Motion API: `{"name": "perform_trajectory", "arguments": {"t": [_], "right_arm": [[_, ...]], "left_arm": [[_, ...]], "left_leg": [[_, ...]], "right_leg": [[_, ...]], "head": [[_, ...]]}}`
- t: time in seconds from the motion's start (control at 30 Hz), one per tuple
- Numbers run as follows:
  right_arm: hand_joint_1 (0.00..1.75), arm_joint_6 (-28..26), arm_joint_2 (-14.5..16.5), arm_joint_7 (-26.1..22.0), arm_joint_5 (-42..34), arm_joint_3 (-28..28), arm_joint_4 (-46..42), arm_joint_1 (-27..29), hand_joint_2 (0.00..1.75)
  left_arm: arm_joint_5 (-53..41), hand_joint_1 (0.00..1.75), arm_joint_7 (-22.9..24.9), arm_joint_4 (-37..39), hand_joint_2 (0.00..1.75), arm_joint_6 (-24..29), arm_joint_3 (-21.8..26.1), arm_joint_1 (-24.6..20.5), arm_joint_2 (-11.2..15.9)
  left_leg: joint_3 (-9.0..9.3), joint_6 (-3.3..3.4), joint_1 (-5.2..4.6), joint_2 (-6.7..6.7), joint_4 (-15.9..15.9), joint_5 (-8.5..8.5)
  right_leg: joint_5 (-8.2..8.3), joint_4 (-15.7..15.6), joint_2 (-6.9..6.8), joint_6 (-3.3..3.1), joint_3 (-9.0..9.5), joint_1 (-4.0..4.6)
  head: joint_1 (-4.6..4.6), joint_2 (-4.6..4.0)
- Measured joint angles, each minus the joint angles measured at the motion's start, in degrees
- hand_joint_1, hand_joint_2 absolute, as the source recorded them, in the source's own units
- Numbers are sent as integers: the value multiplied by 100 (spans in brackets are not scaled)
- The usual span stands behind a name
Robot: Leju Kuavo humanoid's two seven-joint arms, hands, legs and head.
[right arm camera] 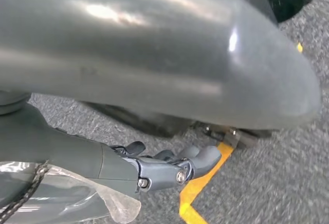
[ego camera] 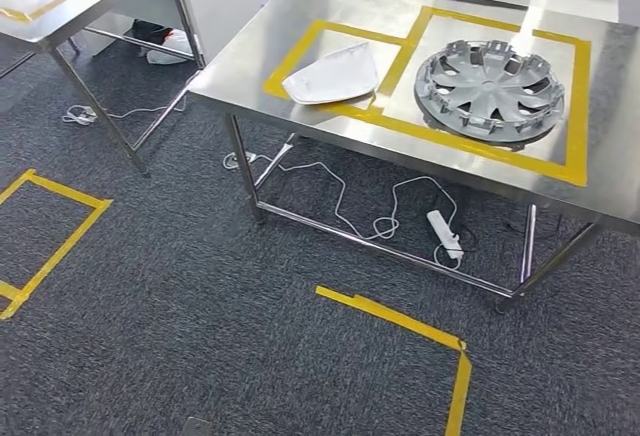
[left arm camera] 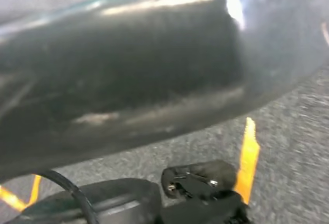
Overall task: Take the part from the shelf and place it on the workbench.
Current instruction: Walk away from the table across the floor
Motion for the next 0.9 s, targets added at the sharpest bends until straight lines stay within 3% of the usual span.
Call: {"name": "perform_trajectory", "arguments": {"t": [0.07, 0.1, 0.13, 0.17, 0.2, 0.23, 0.3, 0.33, 0.37, 0.43, 0.5, 0.53, 0.6, 0.67, 0.7, 0.73, 0.77, 0.83, 0.9], "right_arm": [[0, 1, 2, -6, 0, 0, 0, -9, 0], [0, 0, 2, -9, 0, 0, 1, -7, 0], [0, -1, 2, -11, 0, 0, 1, 4, 0], [0, -3, 2, -11, -1, 0, 2, 16, 0], [0, -7, 2, -11, -1, 0, 3, 25, 0], [0, -13, 2, -14, -2, 0, 4, 27, 0], [0, -35, 10, -22, -8, 0, 4, 20, 0], [0, -49, 26, -26, -13, 0, 4, 12, 0], [0, -63, 43, -31, -18, -1, 5, 6, 0], [0, -91, 88, -35, -25, -2, 6, 1, 0], [0, -114, 122, -38, -30, -1, 8, 5, 0], [0, -118, 134, -45, -35, -1, 10, 4, 0], [0, -95, 145, -73, -50, -2, 17, 10, 0], [0, -61, 140, -103, -61, -2, 25, 39, 0], [0, -51, 138, -113, -63, -2, 29, 51, 0], [0, -47, 136, -121, -64, -2, 34, 54, 0], [0, -45, 135, -128, -64, -2, 39, 51, 0], [0, -40, 135, -138, -64, -2, 44, 43, 0], [0, -33, 135, -149, -69, -2, 46, 42, 0]], "left_arm": [[-9, 0, 14, 16, 0, 20, -32, 5, -2], [-19, 0, 15, 21, 0, 25, -49, -1, -8], [-33, 0, 20, 23, 0, 26, -66, -7, -13], [-54, 0, 28, 27, 0, 29, -85, -11, -19], [-80, 0, 38, 31, 0, 32, -102, -12, -22], [-111, 0, 48, 35, 0, 33, -117, -12, -25], [-173, 0, 54, 39, 0, 32, -150, -17, -31], [-198, 0, 52, 40, 0, 28, -168, -24, -33], [-213, 0, 51, 40, 0, 26, -186, -34, -33], [-228, 0, 43, 42, 0, 21, -209, -45, -34], [-228, 0, 30, 51, 0, 19, -214, -33, -36], [-229, 0, 21, 58, 0, 18, -215, -23, -36], [-238, 0, 4, 67, 0, 16, -217, -14, -42], [-260, 0, -12, 69, 0, 15, -227, -20, -51], [-270, 0, -21, 69, 0, 14, -235, -22, -54], [-279, 0, -32, 70, 0, 10, -244, -23, -55], [-283, 0, -42, 70, 0, 6, -251, -20, -56], [-287, 0, -66, 70, 0, -3, -262, -19, -56], [-290, 0, -86, 71, 0, -11, -273, -36, -60]], "left_leg": [[-40, 86, 36, -125, -137, 82], [-84, 104, 49, -186, -168, 115], [-155, 117, 51, -239, -150, 163], [-224, 115, 53, -290, -133, 205], [-290, 103, 57, -346, -112, 246], [-354, 83, 65, -403, -86, 283], [-490, 20, 95, -528, -10, 349], [-567, -17, 105, -592, 42, 378], [-638, -55, 109, -655, 93, 411], [-746, -126, 105, -775, 152, 504], [-813, -188, 110, -856, 167, 578], [-856, -212, 109, -793, 226, 498], [-987, -251, 119, -529, 660, 5], [-1119, -290, 139, -331, 1410, -554], [-1132, -302, 152, -297, 1714, -655], [-1075, -308, 161, -279, 1864, -610], [-920, -303, 167, -258, 1809, -460], [-337, -260, 156, -96, 1147, -194], [243, -193, 107, 132, 295, -240]], "right_leg": [[-267, 255, 337, 57, -152, -36], [-502, 565, 541, 85, -286, -58], [-733, 959, 656, 111, -430, -72], [-890, 1330, 698, 136, -541, -80], [-930, 1553, 708, 161, -580, -89], [-849, 1563, 711, 181, -519, -102], [-496, 982, 781, 221, -111, -150], [-389, 573, 908, 236, 159, -172], [-342, 249, 1028, 235, 360, -191], [-378, -12, 1147, 194, 477, -191], [-332, 8, 1000, 96, 358, -189], [-290, 15, 923, 32, 312, -187], [-191, 9, 739, -89, 199, -179], [-91, 14, 545, -138, 85, -145], [-38, 23, 447, -135, 25, -129], [15, 35, 353, -134, -42, -116], [71, 50, 268, -129, -116, -102], [164, 76, 134, -107, -247, -76], [250, 92, 23, -60, -308, -60]], "head": [[16, 0], [31, 0], [38, 0], [44, 0], [43, 0], [42, 0], [42, 0], [47, 0], [45, 0], [47, 0], [46, 0], [34, 0], [5, 0], [-14, 0], [-14, 0], [-14, 0], [-15, 0], [-15, 0], [-9, 0]]}}
